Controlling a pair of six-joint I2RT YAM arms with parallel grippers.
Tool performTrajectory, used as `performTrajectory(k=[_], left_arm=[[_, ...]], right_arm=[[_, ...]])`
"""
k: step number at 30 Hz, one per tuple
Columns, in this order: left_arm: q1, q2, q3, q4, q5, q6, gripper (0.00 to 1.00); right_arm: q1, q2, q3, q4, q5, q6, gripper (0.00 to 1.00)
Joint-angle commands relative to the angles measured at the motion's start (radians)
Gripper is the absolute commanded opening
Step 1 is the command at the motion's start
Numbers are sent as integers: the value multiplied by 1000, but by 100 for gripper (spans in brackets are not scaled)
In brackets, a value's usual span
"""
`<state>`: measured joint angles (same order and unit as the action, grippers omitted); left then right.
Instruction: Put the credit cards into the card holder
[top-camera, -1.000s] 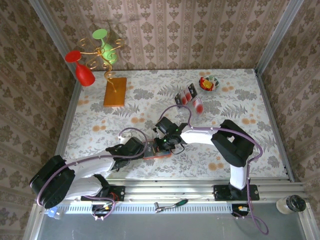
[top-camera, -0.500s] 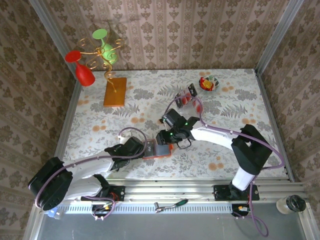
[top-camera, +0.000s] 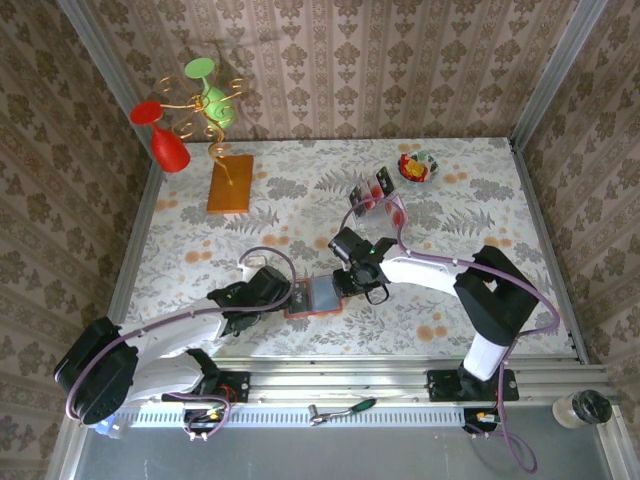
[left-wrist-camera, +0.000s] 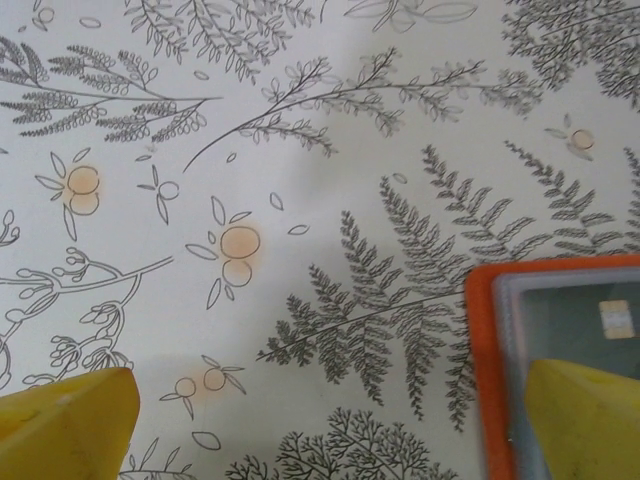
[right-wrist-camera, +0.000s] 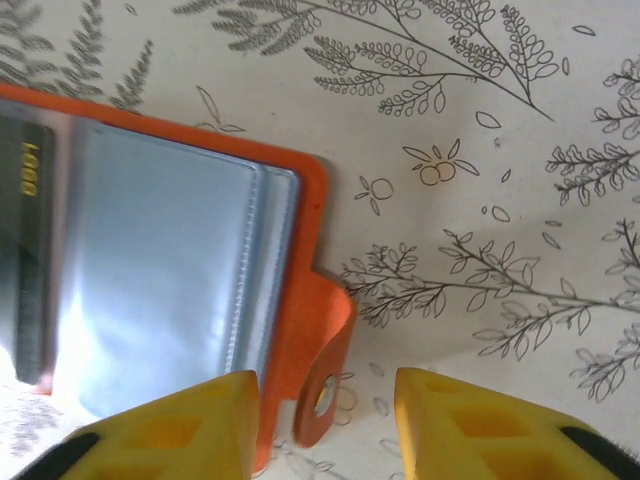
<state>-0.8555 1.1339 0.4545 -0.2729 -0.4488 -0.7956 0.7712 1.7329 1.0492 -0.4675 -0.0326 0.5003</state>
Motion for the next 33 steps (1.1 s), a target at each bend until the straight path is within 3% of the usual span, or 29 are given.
performTrajectory(k=[1,4,16,20,24,28,33], left_arm=[[10,1,47,-44,5,31,100],[10,18,71,-49,18,41,100],[10,111,150,-10,57,84,100],[10,130,151,-3,62,85,100],[10,129,137,-1,61,80,100],[9,131,115,5,59,72,100],[10,146,82,29,65,63,100]], right_arm=[[-28,12,-11,21,24,1,13],[-50,-10,-39,38,11,7,0],[-100,-112,-135,37,-2,18,0],[-113,-126,-106,12,-9,5,24],[-113,-174,-81,-4,-45,13,29],[-109,-210,-71,25,-124,40,24],[-71,-174,-45,77,-200,72,8]])
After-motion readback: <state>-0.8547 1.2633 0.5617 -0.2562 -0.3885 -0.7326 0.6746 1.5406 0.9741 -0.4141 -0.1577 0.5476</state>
